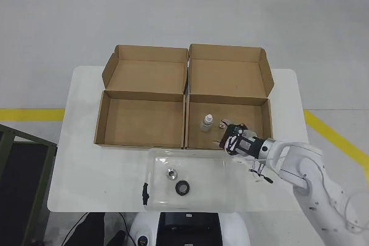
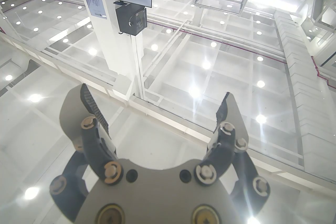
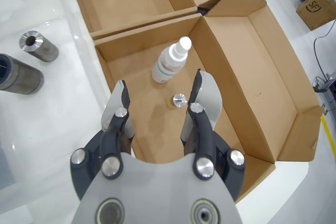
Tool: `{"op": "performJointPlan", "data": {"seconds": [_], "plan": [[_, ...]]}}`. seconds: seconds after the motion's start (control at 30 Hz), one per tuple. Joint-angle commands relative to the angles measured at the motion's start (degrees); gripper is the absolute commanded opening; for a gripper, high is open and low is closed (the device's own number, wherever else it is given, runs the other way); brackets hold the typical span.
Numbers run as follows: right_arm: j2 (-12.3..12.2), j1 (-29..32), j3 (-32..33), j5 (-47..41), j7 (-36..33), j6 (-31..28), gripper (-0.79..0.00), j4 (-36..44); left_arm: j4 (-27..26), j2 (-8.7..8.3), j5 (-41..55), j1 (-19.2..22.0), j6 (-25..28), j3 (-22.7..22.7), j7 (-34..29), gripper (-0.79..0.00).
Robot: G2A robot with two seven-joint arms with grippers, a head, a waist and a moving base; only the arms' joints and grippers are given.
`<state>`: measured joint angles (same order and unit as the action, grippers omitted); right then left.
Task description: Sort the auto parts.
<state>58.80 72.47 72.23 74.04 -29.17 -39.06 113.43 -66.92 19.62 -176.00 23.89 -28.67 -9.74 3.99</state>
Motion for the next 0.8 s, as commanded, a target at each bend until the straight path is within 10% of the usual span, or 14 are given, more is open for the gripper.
{"op": "performJointPlan", "data": {"seconds": [0.0, 0.77], "plan": [[-0.1, 1.7, -0.3, 0.5, 0.4, -1.0, -0.311, 2.4, 0.0, 0.00, 0.0, 0.0, 0.0, 0.0, 0.0, 0.000], [0.2, 6.1, -14.4, 8.6, 1.1, -6.4, -0.240, 10.0, 0.0, 0.00, 0.0, 0.0, 0.0, 0.0, 0.0, 0.000]]}}
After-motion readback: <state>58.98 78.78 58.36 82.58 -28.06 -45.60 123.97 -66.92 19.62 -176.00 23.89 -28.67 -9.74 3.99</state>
